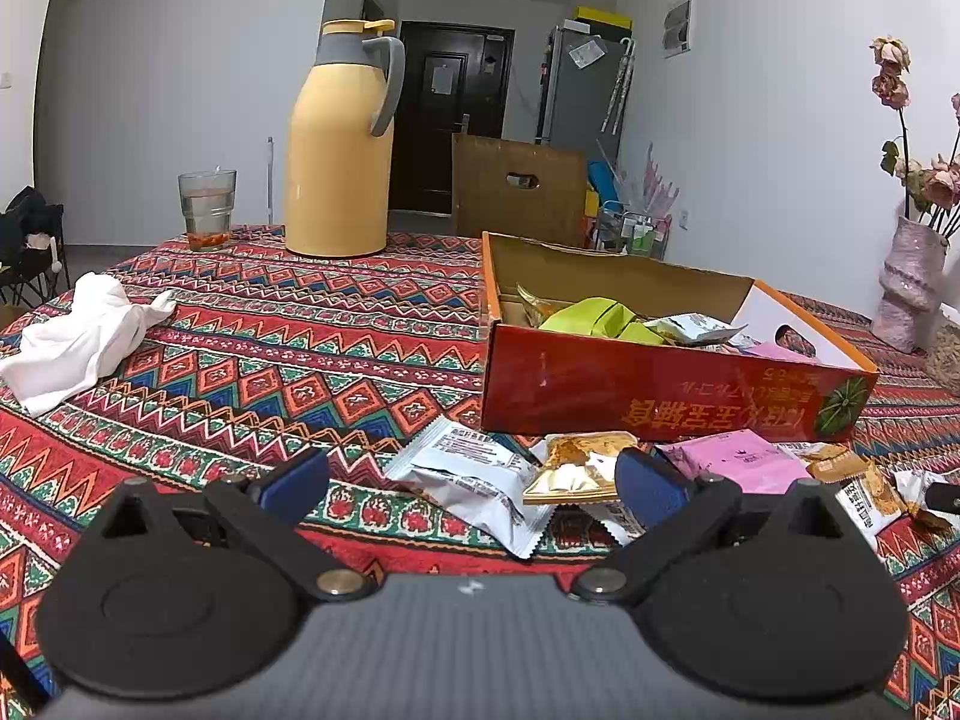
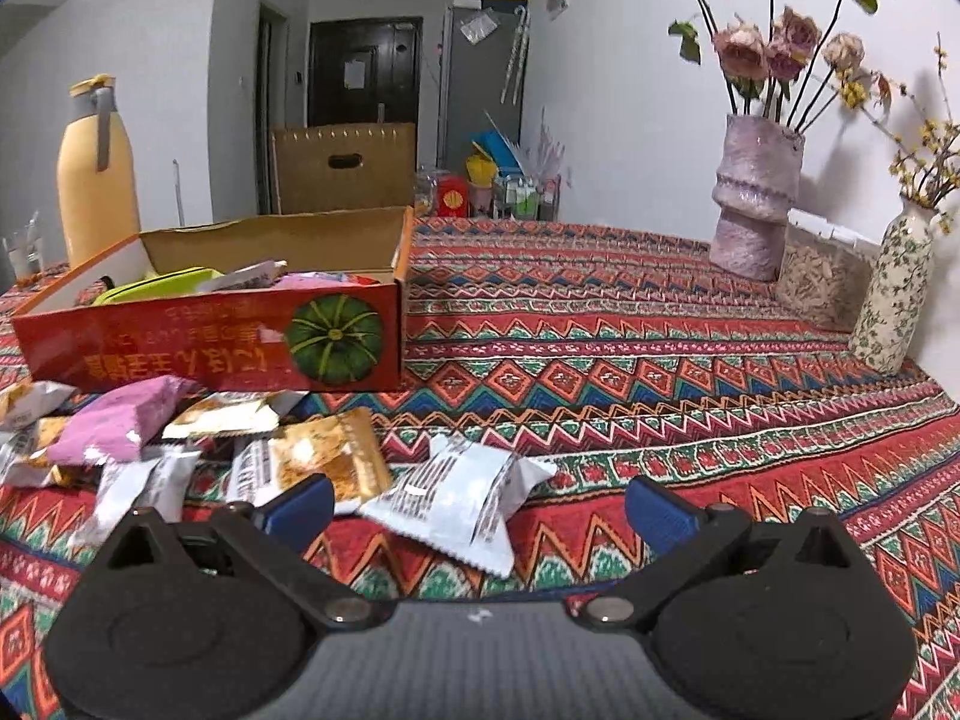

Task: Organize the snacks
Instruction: 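Withdraw both grippers from the box back toward the snack pile, then grasp a white packet with the right gripper while the left grasps a gold packet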

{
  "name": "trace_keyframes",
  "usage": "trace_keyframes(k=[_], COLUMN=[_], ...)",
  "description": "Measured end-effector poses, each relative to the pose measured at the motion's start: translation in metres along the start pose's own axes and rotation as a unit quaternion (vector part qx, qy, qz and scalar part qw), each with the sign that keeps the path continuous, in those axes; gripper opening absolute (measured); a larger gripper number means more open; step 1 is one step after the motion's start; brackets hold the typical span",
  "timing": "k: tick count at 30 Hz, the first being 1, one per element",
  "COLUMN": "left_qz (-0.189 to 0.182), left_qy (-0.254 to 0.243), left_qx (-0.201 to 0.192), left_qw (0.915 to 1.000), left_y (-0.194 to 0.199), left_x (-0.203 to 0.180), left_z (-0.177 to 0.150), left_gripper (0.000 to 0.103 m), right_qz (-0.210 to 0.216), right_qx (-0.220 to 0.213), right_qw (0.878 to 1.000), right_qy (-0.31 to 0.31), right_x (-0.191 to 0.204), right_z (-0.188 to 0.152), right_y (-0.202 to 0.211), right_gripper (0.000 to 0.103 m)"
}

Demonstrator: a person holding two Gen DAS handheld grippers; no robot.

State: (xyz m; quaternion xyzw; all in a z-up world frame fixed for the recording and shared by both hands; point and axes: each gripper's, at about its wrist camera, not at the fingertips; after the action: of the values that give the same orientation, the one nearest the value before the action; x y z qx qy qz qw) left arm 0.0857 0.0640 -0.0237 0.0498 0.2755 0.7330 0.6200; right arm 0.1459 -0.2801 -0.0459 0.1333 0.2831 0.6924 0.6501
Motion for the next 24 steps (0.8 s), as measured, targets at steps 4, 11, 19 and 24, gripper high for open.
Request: trace_keyframes(k=[4, 11, 19, 24], left_qz=[0.002, 0.002, 0.006, 0.009], left_qy=[0.003, 0.007, 0.007, 0.007], left_qx=[0.003, 0.006, 0.010, 0.011], left_qw=[1.0000, 1.0000, 0.9999, 0.9999], left_y=[-0.001, -0.003, -0.004, -0.004], left_x=[0.001, 0.003, 0.002, 0.002], left_z=[0.001, 0.001, 0.001, 0.001], left_gripper=[0.103, 0.103, 0.103, 0.103], right_qz=[-0.013, 0.003, 0.010, 0.000], right_qx=[0.030, 0.067, 0.030, -0.034], right_qw=[0.999, 0.997, 0.999, 0.999], right_qy=[-0.005, -0.047, -0.019, -0.041], right_x=[-0.004, -0.011, 0.004, -0.003], right_z=[0.009, 0.009, 0.006, 0.005], right_y=[-0.021, -0.047, -0.042, -0.021], right_gripper=[0.103, 0.068, 0.044, 0.042])
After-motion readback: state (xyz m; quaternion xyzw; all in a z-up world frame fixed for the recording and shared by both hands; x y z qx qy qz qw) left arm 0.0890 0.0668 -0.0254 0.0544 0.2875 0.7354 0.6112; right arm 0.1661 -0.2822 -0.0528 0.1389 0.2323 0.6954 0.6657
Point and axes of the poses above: each gripper's, at about its wrist camera, not at the fingertips, and y roughly against the way its jaws point, x to its left, z to its top, and after that the axes turned 11 degrees about y, right-handed
